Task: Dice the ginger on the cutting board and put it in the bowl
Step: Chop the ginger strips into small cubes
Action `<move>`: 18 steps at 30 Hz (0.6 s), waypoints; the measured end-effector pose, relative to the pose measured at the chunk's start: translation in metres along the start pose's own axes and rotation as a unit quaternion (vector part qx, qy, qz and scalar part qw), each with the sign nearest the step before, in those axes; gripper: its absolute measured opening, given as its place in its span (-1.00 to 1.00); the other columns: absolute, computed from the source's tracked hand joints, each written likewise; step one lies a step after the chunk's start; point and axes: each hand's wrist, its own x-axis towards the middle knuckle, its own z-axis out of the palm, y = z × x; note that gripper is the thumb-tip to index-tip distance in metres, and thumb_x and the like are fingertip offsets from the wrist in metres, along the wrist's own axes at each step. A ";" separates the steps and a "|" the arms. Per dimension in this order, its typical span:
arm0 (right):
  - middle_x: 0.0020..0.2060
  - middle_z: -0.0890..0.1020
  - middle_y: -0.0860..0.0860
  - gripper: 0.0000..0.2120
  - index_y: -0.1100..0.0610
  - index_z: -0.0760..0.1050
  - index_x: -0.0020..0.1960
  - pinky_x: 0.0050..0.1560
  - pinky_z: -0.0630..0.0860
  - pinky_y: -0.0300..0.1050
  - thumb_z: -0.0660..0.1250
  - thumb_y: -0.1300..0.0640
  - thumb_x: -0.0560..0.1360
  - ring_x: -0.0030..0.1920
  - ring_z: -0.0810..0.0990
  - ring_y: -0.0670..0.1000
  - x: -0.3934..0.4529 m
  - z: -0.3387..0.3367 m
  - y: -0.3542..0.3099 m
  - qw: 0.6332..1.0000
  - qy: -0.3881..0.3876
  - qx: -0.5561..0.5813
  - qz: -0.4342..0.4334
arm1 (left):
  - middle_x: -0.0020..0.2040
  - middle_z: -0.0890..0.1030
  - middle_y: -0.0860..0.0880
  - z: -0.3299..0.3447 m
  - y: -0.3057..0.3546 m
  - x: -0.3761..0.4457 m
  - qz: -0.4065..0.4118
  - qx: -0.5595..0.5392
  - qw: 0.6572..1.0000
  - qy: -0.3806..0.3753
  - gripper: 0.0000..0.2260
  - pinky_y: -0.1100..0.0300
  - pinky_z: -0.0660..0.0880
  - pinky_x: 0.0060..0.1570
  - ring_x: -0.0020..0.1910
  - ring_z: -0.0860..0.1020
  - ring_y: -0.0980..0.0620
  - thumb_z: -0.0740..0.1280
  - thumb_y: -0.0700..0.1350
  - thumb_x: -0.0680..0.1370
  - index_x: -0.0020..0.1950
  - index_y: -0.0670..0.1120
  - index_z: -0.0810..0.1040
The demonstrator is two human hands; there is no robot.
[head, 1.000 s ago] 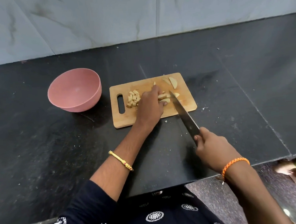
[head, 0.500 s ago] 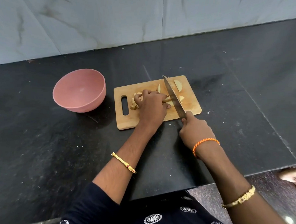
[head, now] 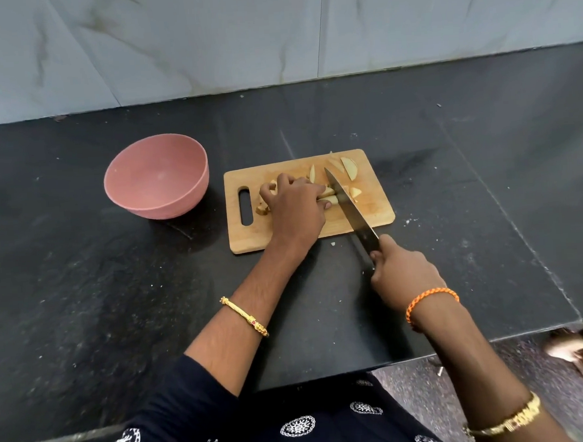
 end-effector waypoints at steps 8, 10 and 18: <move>-0.05 0.54 0.23 -0.87 0.09 0.30 -0.06 -0.11 0.43 -0.03 0.07 0.05 0.61 -0.05 0.53 0.25 0.022 -0.006 -0.006 0.997 0.027 0.070 -0.028 | 0.08 0.62 0.05 -0.003 -0.010 -0.001 0.005 -0.056 0.998 -0.001 -0.75 0.05 0.05 0.15 0.16 0.35 0.03 0.35 -0.07 0.51 0.19 0.01 0.59; -0.09 0.54 0.21 -0.87 0.09 0.33 -0.04 -0.11 0.48 -0.01 0.07 0.05 0.61 -0.09 0.54 0.24 0.019 -0.006 -0.007 0.995 0.035 0.089 -0.040 | 0.07 0.62 0.04 -0.003 -0.012 -0.002 -0.004 -0.071 0.997 0.000 -0.74 0.04 0.06 0.20 0.17 0.35 0.04 0.36 -0.07 0.51 0.20 0.01 0.58; -0.13 0.54 0.19 -0.87 0.09 0.34 0.00 -0.04 0.56 0.07 0.08 0.06 0.60 -0.11 0.56 0.22 0.023 0.003 -0.022 0.995 0.035 0.084 -0.042 | 0.09 0.63 0.04 -0.008 -0.011 0.000 -0.016 -0.080 0.997 -0.003 -0.75 0.06 0.11 0.11 0.14 0.34 0.01 0.38 -0.09 0.50 0.17 -0.02 0.60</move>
